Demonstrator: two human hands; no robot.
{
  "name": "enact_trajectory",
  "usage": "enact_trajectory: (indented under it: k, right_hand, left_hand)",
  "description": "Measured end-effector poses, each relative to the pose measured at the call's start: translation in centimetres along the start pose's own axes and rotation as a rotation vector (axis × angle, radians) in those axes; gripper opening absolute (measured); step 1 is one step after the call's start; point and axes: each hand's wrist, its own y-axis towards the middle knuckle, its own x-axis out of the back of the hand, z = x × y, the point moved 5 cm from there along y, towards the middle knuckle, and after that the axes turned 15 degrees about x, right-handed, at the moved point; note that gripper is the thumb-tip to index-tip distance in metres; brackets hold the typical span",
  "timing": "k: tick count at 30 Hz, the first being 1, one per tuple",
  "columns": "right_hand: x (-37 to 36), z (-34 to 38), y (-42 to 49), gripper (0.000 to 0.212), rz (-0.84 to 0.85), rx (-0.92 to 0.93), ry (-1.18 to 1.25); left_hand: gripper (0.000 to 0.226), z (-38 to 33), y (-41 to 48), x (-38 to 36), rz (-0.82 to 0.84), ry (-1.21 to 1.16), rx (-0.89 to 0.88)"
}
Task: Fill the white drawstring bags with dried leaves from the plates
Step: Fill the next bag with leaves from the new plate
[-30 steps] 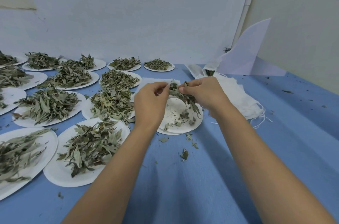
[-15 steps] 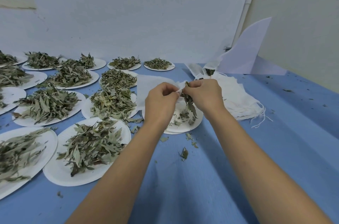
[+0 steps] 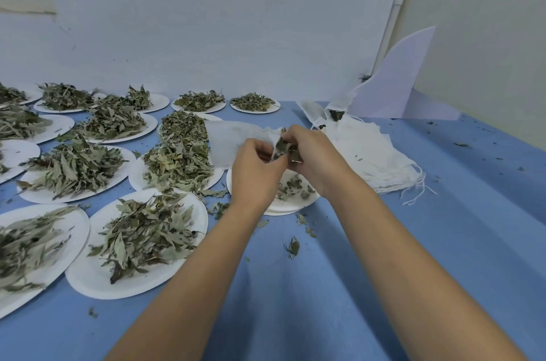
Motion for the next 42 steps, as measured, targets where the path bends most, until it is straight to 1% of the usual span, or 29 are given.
enact_trajectory:
  k: [2,4,11,16,18,22,25,27,28,30,31,32,35,38,40,42]
  right_hand:
    - [-0.7,0.1,-0.3,0.017,0.038,-0.021,0.044]
    - [-1.3,0.2,-0.5,0.019,0.079,-0.015,0.028]
    - [-1.8,-0.3,-0.8,0.022,0.117,-0.038,-0.039]
    - [-1.6,0.0,-0.8,0.027,0.162,-0.018,-0.101]
    - [-1.1,0.1,-0.6,0.025,0.14,-0.014,-0.082]
    - [-0.1,0.3,-0.5,0.021,0.032,-0.009,0.041]
    - [0.7,0.8,-0.4,0.016,-0.064,0.127,-0.065]
    - [1.3,1.2,-0.3,0.006,-0.077,0.222,-0.154]
    - [1.4,1.3,-0.3,0.012,-0.024,0.253,-0.208]
    - [1.2,1.2,-0.2,0.042,0.184,0.282,-0.287]
    - [1.0,1.2,-0.3,0.053,0.273,0.296,-0.289]
    - [0.9,1.1,-0.4,0.058,0.327,0.321,-0.271]
    - [1.0,1.1,-0.3,0.048,0.342,0.385,-0.2]
    - [1.5,1.1,0.0,0.034,0.263,0.412,-0.209]
    - [1.6,0.9,0.0,0.024,0.188,0.436,-0.304]
    - [1.3,0.9,-0.1,0.013,0.107,0.482,-0.423]
  left_hand:
    - [0.023,0.1,0.2,0.6,-0.069,-0.021,0.004]
    - [0.021,0.2,0.4,1.0,-0.109,-0.042,0.004]
    - [0.018,0.1,0.4,1.3,-0.144,-0.015,-0.039]
    - [0.022,0.1,0.7,1.4,-0.145,0.007,-0.067]
    - [0.023,0.0,0.8,1.6,-0.134,0.006,-0.067]
    - [0.021,-0.1,1.3,1.8,-0.09,-0.019,-0.071]
    - [0.02,-0.2,1.4,1.8,-0.073,-0.019,-0.085]
    - [0.019,-0.2,1.4,1.9,-0.06,-0.011,-0.09]
    - [0.018,-0.3,1.4,1.9,-0.052,-0.008,-0.095]
    - [0.015,-0.5,1.4,2.0,-0.036,0.002,-0.111]
    - [0.013,-0.7,1.3,2.0,-0.03,0.014,-0.121]
    - [0.01,-0.8,1.2,2.0,-0.021,0.025,-0.127]
    - [0.008,-1.0,1.3,2.1,0.049,0.029,-0.111]
    - [0.012,-1.3,1.5,2.3,0.095,0.078,-0.136]
    - [0.012,-1.3,1.5,2.4,0.097,0.106,-0.155]
    - [0.015,-1.1,1.5,2.4,0.058,0.127,-0.166]
